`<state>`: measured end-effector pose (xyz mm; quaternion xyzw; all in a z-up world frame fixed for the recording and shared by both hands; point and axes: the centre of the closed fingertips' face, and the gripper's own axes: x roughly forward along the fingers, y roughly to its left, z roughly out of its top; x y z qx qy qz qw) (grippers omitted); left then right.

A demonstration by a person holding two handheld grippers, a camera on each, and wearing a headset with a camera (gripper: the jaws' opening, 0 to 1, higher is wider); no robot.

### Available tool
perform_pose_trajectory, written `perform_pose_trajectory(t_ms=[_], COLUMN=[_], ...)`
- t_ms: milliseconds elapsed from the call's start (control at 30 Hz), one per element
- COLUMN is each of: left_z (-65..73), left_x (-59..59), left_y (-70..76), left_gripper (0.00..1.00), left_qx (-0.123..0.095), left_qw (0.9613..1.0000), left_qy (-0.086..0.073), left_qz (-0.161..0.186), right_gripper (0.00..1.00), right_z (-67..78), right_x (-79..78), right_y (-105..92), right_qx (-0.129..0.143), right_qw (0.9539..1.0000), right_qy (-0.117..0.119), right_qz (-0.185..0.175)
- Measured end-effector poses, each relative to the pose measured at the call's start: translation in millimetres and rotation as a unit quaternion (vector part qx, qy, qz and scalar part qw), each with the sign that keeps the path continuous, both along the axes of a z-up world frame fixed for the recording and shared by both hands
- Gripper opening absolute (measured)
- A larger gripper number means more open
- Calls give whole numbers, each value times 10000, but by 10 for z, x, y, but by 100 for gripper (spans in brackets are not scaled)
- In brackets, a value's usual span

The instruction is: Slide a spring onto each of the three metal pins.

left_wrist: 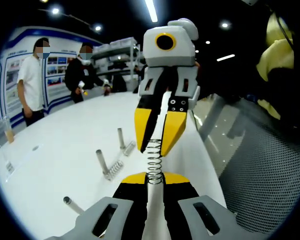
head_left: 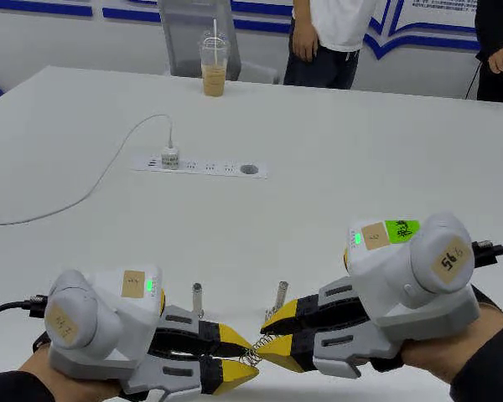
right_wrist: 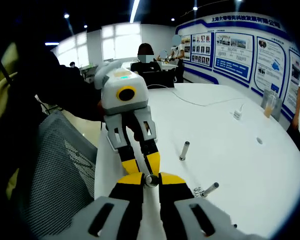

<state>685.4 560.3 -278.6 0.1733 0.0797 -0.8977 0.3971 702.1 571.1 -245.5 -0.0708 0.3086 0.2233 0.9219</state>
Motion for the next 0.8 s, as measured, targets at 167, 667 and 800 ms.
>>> perform_pose_trajectory(t_ms=[167,667,800], left_z=[2,2,6], left_x=[-51,-55,-36], left_y=[-12,-21,-25], left_gripper=[10,10,10], left_qx=[-7,-28,-47], left_qw=[10000,9999,9999], left_qy=[11,90,118], left_qz=[-50,-44,-6], right_gripper=[12,17,16], right_z=[28,40,47], right_x=[33,63,35], right_y=[51,88,40], right_qx=[0,24,21], right_qw=[10000,10000,10000], right_qy=[-58,-70,-77], right_qz=[57,40,-33])
